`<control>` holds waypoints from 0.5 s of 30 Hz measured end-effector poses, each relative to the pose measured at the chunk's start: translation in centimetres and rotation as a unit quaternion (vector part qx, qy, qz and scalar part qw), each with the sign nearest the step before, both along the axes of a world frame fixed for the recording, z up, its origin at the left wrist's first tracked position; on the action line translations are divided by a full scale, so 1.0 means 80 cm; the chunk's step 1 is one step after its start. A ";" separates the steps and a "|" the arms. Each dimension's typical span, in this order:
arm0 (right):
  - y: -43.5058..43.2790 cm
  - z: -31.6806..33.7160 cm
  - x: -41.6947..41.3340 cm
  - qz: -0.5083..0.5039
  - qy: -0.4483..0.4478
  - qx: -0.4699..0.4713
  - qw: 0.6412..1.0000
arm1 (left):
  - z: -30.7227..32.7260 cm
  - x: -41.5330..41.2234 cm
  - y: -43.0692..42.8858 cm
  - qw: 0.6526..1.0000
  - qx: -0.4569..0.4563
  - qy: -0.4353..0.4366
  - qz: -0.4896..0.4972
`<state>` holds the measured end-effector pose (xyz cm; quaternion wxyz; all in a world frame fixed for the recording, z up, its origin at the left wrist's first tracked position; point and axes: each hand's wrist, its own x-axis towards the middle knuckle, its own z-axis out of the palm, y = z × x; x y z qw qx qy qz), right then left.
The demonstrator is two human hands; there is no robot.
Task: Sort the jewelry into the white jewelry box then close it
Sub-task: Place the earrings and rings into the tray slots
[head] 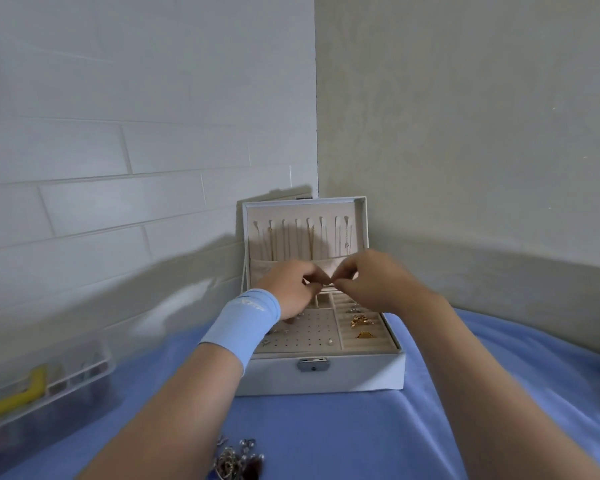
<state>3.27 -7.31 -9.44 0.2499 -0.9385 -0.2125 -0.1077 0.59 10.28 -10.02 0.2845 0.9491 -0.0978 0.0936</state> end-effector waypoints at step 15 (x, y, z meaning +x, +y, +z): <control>0.077 -0.009 -0.054 0.091 0.028 -0.093 0.991 | -0.011 -0.099 0.084 0.998 0.032 -0.037 0.042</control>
